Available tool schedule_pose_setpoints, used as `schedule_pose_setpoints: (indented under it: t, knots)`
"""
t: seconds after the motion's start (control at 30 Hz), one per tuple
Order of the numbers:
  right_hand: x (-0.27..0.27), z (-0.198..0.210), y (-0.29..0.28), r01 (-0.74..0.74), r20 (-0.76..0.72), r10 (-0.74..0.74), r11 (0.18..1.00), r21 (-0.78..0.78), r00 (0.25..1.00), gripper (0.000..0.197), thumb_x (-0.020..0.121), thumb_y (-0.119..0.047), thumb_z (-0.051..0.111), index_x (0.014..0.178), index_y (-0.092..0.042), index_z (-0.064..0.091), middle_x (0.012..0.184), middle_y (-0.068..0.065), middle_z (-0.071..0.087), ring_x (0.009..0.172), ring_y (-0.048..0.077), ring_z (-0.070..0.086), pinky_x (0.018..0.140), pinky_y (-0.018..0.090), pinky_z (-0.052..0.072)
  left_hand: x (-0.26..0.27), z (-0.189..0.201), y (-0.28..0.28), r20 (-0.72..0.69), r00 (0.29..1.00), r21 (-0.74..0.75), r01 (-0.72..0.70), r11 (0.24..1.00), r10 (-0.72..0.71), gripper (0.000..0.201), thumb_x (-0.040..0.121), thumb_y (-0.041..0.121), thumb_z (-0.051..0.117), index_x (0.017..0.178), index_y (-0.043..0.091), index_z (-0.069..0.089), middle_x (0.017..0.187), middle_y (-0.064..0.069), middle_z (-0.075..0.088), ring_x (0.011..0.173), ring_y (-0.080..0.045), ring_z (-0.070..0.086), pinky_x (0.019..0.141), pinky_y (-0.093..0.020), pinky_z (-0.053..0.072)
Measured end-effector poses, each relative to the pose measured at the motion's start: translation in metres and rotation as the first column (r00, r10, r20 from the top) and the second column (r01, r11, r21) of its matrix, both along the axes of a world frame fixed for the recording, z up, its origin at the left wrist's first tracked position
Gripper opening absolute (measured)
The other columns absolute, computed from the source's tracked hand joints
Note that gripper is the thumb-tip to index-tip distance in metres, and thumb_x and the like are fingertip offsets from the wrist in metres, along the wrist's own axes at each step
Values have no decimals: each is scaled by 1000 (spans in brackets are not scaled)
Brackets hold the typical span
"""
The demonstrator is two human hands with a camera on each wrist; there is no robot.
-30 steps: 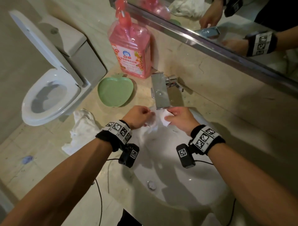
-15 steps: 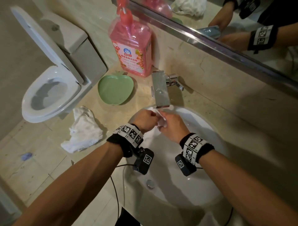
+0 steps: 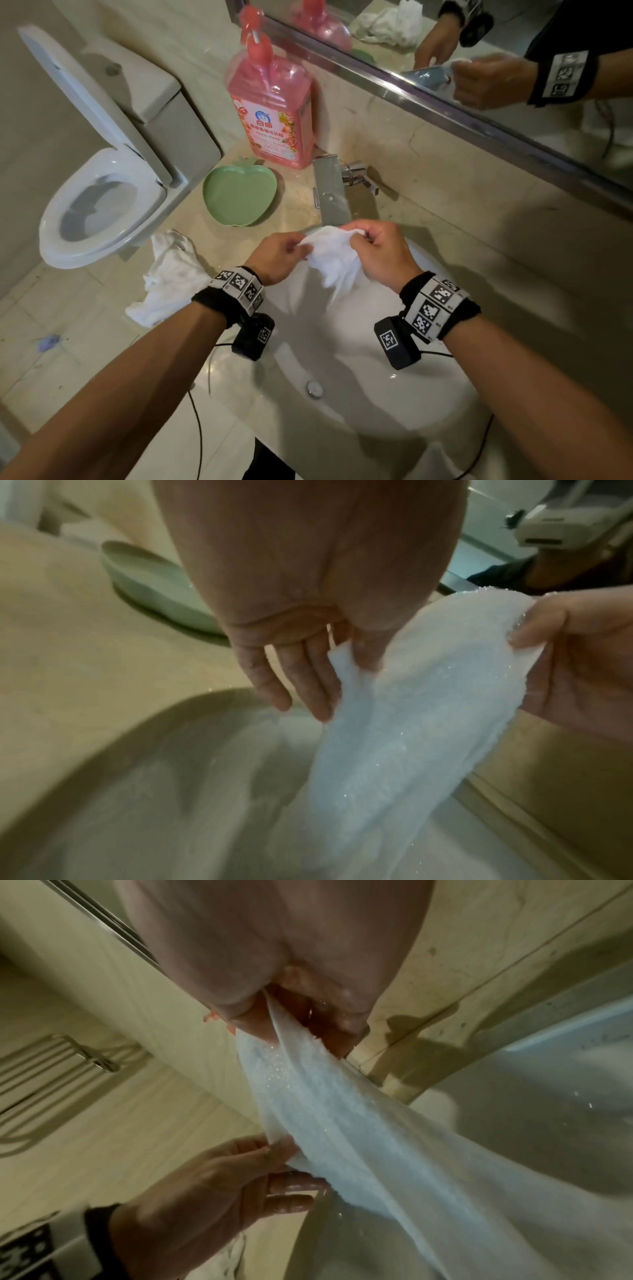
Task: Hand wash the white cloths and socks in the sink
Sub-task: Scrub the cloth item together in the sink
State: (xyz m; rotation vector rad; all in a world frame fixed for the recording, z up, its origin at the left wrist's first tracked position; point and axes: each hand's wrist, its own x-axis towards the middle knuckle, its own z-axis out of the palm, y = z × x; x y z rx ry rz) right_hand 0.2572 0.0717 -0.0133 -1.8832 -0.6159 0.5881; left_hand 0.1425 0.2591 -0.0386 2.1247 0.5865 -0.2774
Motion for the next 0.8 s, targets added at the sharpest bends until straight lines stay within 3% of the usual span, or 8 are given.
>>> schedule_pose_setpoints:
  t: [0.07,0.13,0.23,0.4,0.5,0.63,0.73,0.8]
  knots:
    - [4,5,-2,7,54,-7,1000,2,999,31,79,-16,51,82,-39,71,54,-14,59,47,2,41,45,16,31,-5,12,6,113,993,51,-40,998,34,20,98,28,58,106,16,73,97,-3,74,91,-22,67,83,-34,50]
    - [10,7,-5,6,111,-4,1000,-15,994,32,77,-18,50,84,-38,73,59,5,63,50,11,45,48,24,36,-9,25,13,195,980,67,-56,996,42,18,96,28,63,102,16,75,91,-1,74,83,-18,66,80,-35,51]
    - [14,8,-12,0,196,7,999,-32,981,34,79,-15,52,96,-20,80,69,18,68,61,31,60,55,33,47,-11,42,23,214,976,7,-43,999,40,15,91,29,69,91,17,77,82,-7,73,74,-22,62,74,-39,50]
    - [14,13,-21,13,305,-32,998,64,952,26,82,-12,56,92,-8,79,57,13,60,51,28,51,47,28,37,-4,67,32,238,971,-188,72,979,-25,26,86,40,67,81,15,68,71,-4,62,69,-13,54,69,-31,42]
    - [17,12,-19,20,213,-37,997,81,976,20,81,-13,55,81,-8,75,58,18,55,54,29,46,48,32,31,3,75,33,213,974,-280,134,951,-75,37,83,45,70,77,9,63,69,-3,60,67,-17,57,65,-30,47]
    - [21,3,-20,47,-17,-46,998,47,999,21,77,-17,51,74,-4,67,62,10,50,64,12,45,58,30,32,5,57,34,81,988,-308,150,939,-132,29,92,32,68,87,4,62,74,-10,64,67,-22,63,64,-34,56]
    - [22,-9,-23,37,-116,-43,998,-51,992,18,76,-19,52,71,-18,69,60,-7,55,60,7,49,60,28,38,6,29,23,-28,988,-219,144,965,-154,17,97,27,61,92,11,62,72,-4,62,63,-17,58,66,-33,51]
    - [24,-17,-26,44,-107,-58,990,-131,992,19,76,-22,51,71,-25,69,54,-16,55,53,1,49,55,18,39,13,10,11,-75,991,-163,98,982,-112,20,98,30,59,99,11,63,80,-3,64,71,-18,58,73,-32,49]
